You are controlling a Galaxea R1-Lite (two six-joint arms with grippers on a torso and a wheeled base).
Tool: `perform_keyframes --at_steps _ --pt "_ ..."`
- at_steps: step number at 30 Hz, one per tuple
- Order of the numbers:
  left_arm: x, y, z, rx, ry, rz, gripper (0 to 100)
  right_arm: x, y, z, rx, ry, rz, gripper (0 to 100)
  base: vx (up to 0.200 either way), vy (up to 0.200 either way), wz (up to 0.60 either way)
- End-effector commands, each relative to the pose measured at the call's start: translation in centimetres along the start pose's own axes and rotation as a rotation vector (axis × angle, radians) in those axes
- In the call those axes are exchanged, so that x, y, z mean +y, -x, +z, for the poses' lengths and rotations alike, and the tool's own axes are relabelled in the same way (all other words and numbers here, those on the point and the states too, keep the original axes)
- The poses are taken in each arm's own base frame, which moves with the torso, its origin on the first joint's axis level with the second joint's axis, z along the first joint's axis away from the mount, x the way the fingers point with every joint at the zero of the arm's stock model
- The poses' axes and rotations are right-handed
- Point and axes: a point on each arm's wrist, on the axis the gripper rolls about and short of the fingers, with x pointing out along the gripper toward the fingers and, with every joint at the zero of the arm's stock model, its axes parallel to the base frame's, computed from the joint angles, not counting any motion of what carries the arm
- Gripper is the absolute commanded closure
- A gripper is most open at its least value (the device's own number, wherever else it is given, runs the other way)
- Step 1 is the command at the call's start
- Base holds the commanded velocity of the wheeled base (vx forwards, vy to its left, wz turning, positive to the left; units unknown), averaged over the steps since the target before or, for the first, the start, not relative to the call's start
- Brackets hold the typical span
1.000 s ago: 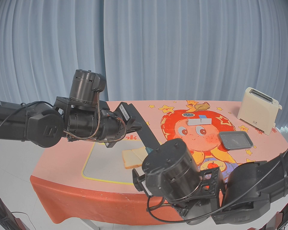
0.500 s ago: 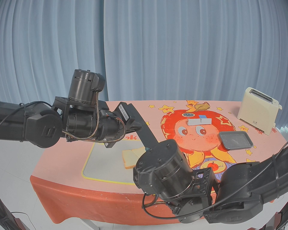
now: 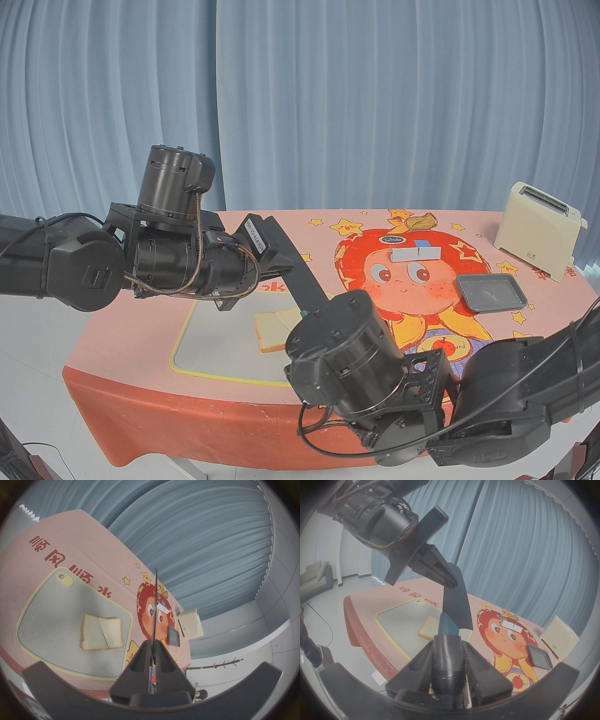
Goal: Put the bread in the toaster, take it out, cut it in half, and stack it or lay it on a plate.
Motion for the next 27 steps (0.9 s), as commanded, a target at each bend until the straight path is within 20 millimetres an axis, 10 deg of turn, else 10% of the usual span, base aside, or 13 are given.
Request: perform_keyframes --at_steps 1,7,8,27 --pt "-0.2 0.4 0.0 -0.006 0.004 -0.011 100 -0.1 0.1 0.1 -0.003 -0.003 0.001 100 0.000 0.000 0.00" --pt "-0.7 1.7 -0.1 -0.012 -0.008 -0.042 100 -0.4 0.5 0.5 -0.019 -0.020 0.006 100 0.000 0.000 0.00" --pt "-0.8 2.1 -0.2 -0.016 -0.012 -0.050 0 -0.4 0.5 0.5 -0.019 -0.023 0.008 100 0.000 0.000 0.00" --pt "-0.5 6.8 -1.3 -0.057 -0.081 -0.087 0 -3.1 2.1 2.2 -0.053 -0.156 0.110 100 0.000 0.000 0.00"
